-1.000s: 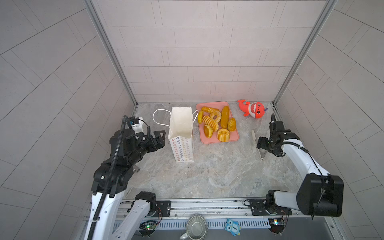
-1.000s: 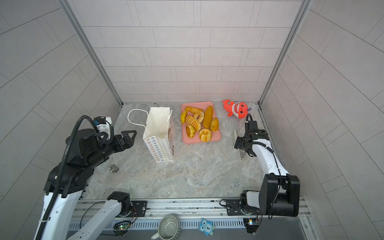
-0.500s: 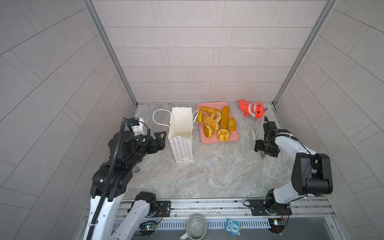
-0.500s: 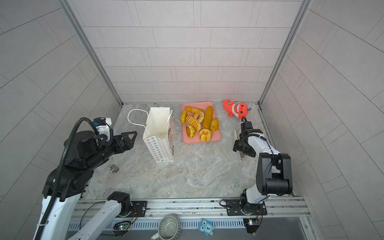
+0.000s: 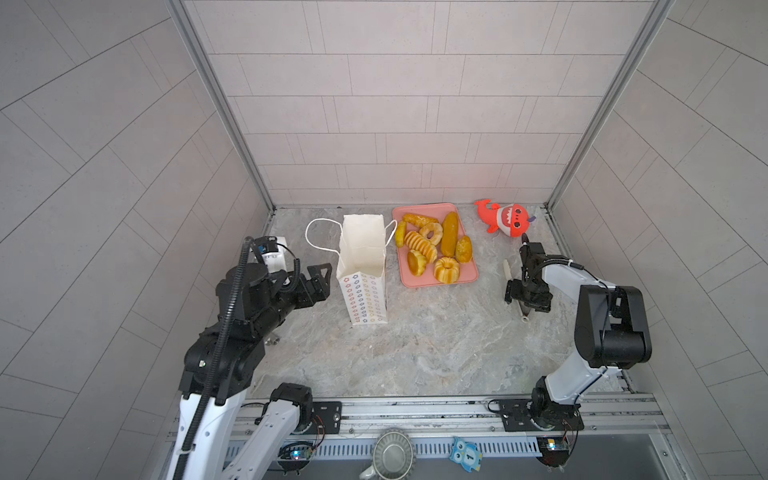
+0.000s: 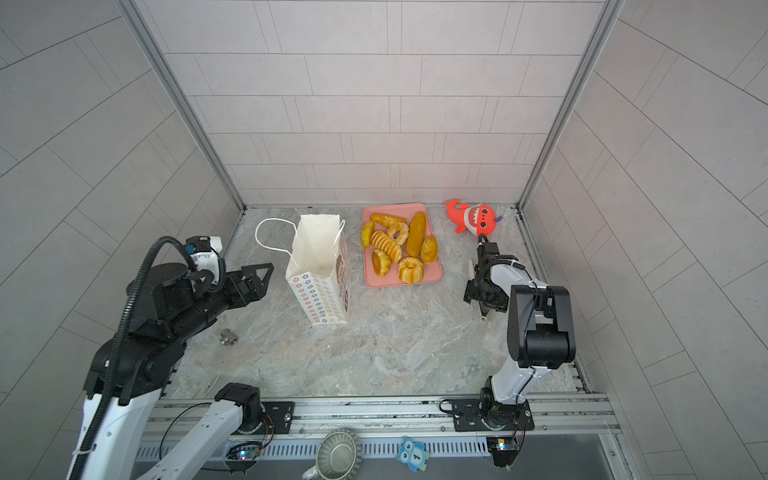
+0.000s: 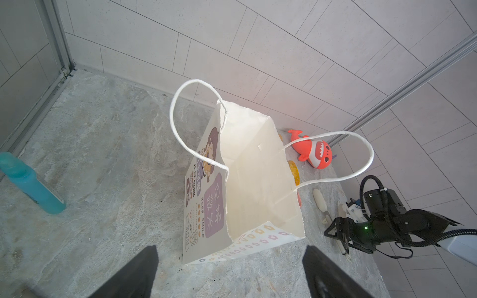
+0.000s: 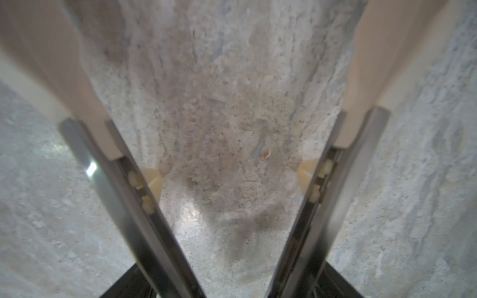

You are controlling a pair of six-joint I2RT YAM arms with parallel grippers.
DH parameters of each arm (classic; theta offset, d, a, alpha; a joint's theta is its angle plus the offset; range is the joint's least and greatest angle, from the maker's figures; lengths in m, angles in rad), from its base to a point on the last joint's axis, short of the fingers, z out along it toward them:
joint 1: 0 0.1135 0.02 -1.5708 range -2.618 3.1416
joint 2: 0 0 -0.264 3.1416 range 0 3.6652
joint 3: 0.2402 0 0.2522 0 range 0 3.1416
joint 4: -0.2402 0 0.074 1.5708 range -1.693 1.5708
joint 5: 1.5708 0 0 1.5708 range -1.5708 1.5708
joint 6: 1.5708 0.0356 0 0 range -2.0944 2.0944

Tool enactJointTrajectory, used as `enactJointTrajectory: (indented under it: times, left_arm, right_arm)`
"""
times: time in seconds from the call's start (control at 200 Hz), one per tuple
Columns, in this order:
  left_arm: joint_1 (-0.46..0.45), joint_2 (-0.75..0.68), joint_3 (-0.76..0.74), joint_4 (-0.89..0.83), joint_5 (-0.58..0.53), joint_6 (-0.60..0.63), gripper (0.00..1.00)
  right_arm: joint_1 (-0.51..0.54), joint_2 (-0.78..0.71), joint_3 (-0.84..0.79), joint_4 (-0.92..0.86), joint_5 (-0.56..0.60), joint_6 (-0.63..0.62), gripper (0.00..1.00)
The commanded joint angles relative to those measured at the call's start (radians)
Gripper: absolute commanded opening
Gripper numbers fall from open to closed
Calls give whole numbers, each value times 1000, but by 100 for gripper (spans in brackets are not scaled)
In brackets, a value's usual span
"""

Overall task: Place the fake bread into the paper bag
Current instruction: 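Close the right gripper on the metal tongs' handle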

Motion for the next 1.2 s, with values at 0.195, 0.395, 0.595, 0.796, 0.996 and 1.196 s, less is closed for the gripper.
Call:
enactJointTrajectory:
  times: [0.195,0.395,0.595,0.796,0.996,1.196]
  left_arm:
    - [-3,-8,-3,-1,-22,20,94]
    - [-3,-12,-5,-8,-34,31,94]
    - [-3,-16,-6,-12,-41,33,94]
    - [-4,-22,-6,-15,-47,36,94]
    - [-3,-24,-3,-20,-55,39,94]
    - [-2,-23,3,-34,-86,48,95]
  right_arm:
    - [4,44,32,16,44,-4,82]
    - [5,58,26,32,44,0,81]
    - [5,59,19,43,44,5,77]
    - [5,26,1,49,57,18,70]
    - [3,-46,-10,36,77,21,53]
    - [4,-133,-29,17,72,21,40]
